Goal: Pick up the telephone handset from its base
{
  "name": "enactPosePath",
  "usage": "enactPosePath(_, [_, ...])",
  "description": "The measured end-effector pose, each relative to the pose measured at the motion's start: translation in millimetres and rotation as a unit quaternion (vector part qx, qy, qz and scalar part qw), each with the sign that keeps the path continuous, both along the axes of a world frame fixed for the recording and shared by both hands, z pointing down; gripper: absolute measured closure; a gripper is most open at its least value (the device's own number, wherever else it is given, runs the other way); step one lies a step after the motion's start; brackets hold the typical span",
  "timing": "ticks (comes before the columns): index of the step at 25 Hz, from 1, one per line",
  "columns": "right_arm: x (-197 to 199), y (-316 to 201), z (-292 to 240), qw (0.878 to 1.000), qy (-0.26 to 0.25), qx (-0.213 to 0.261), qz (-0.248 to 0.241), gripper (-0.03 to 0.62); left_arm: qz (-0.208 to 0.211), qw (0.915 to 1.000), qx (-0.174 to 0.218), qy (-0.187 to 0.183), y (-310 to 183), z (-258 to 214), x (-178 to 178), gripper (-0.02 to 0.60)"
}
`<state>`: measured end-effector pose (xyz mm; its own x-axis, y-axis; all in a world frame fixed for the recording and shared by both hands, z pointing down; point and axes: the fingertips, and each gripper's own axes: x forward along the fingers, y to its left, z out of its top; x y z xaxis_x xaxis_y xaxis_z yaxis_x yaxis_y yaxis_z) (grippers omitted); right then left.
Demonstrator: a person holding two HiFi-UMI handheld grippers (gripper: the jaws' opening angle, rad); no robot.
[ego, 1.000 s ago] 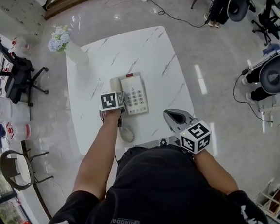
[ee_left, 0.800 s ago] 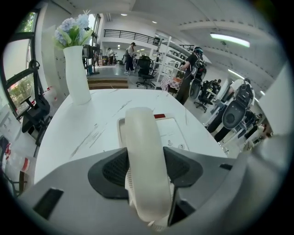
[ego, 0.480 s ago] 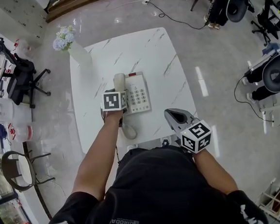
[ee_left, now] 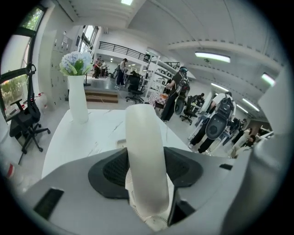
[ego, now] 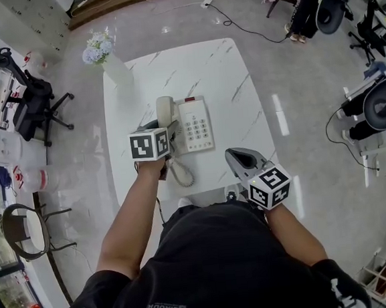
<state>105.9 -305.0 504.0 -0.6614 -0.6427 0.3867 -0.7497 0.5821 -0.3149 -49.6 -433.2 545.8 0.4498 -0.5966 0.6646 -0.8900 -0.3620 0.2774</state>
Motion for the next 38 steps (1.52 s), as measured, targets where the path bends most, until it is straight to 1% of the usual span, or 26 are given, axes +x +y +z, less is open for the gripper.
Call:
enactPosePath(2, [-4.5, 1.1, -0.7, 1.0, 0.0, 0.003, -0.003, 0.593, 0.004, 0.9997, 0.013, 0.018, 8.1, -10.6, -2.7, 0.35])
enactPosePath(6, [-16.2, 1.6, -6.0, 1.0, 0.002, 0.008, -0.011, 0.592, 0.015, 0.9984, 0.039, 0.037, 21.4, -33.8, -11.0, 0.35])
enactPosePath(11, [-28.3, 1.1, -13.3, 1.0, 0.004, 0.016, -0.02, 0.592, 0.025, 0.996, 0.056, 0.065, 42.0, -54.5, -24.5, 0.35])
enactPosePath(18, [-27.7, -11.1, -25.5, 0.999, 0.008, 0.031, -0.012, 0.592, 0.031, 0.9931, 0.081, 0.079, 67.6, -71.1, -44.3, 0.351])
enactPosePath(25, [-30.5, -19.6, -39.1, 0.999, 0.007, 0.041, -0.011, 0.592, 0.028, 0.9876, 0.119, 0.098, 88.5, -95.1, -59.1, 0.353])
enactPosePath(30, [-33.1, -25.4, -44.8, 0.999, 0.002, 0.047, -0.009, 0.593, 0.027, 0.9853, 0.136, 0.1, 106.4, -101.9, -63.2, 0.353])
enactPosePath(38, [-39.6, -29.0, -42.1, 0.999, 0.008, 0.05, -0.01, 0.594, 0.024, 0.9876, 0.133, 0.08, 120.7, -95.5, -71.9, 0.353])
